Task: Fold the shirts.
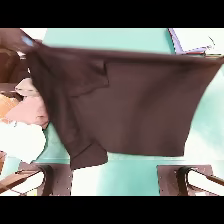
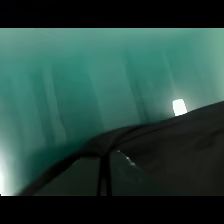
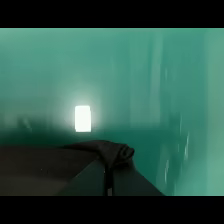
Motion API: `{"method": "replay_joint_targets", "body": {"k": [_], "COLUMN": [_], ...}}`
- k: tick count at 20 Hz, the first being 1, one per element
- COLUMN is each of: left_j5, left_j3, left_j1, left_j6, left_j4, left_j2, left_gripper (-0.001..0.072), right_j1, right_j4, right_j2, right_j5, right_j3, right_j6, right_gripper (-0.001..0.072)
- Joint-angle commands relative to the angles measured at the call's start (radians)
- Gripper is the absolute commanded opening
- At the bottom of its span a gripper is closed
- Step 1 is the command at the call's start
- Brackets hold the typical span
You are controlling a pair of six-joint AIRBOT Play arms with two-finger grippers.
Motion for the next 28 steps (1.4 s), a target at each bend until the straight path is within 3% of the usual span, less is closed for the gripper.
{"method": "replay_joint_targets", "body": {"k": [1,5,8,10,12,15,21,22,23,24,25,28], "left_j5": [0.038,0.235,0.357,0.326,0.209,0.036,0.081,0.089,0.092,0.087,0.078,0.007], "left_j3": [-0.118,-0.117,-0.116,-0.100,-0.081,-0.098,-0.270,-0.289,-0.297,-0.296,-0.296,-0.298], "left_j1": [0.001,0.001,0.003,0.003,0.003,0.003,-0.006,-0.008,-0.008,-0.007,-0.005,-0.005], "left_j6": [0.005,0.104,0.142,0.164,0.196,0.211,0.210,0.192,0.179,0.158,0.134,0.127], "left_j4": [-0.020,-0.117,-0.121,-0.114,-0.084,0.074,0.031,0.028,0.028,0.031,0.032,0.051], "left_j2": [-0.230,-0.423,-0.450,-0.450,-0.448,-0.448,-0.448,-0.448,-0.448,-0.448,-0.446,-0.414], "left_gripper": [0.0029,0.0029,0.0029,0.0029,0.0029,0.0029,0.0029,0.0053,0.0313,0.0524,0.0528,0.0527], "right_j1": [0.074,0.106,0.105,0.095,0.095,0.095,0.127,0.128,0.128,0.128,0.128,0.124], "right_j4": [-0.092,-0.074,-0.073,-0.073,-0.078,-0.084,-0.077,-0.072,-0.072,-0.072,-0.072,-0.073], "right_j2": [-0.213,-0.457,-0.560,-0.575,-0.547,-0.466,-0.375,-0.375,-0.375,-0.375,-0.374,-0.341], "right_j5": [-0.051,-0.149,-0.191,-0.171,-0.117,-0.105,-0.220,-0.222,-0.220,-0.219,-0.210,-0.146], "right_j3": [-0.070,0.063,0.201,0.257,0.249,0.089,-0.259,-0.280,-0.295,-0.301,-0.299,-0.303], "right_j6": [-0.010,-0.010,-0.010,-0.011,-0.064,-0.077,-0.076,-0.076,-0.076,-0.077,-0.077,-0.099], "right_gripper": [0.0016,0.0016,0.0017,0.0017,0.0017,0.0017,0.0018,0.0019,0.0075,0.0242,0.0328,0.0330]}}
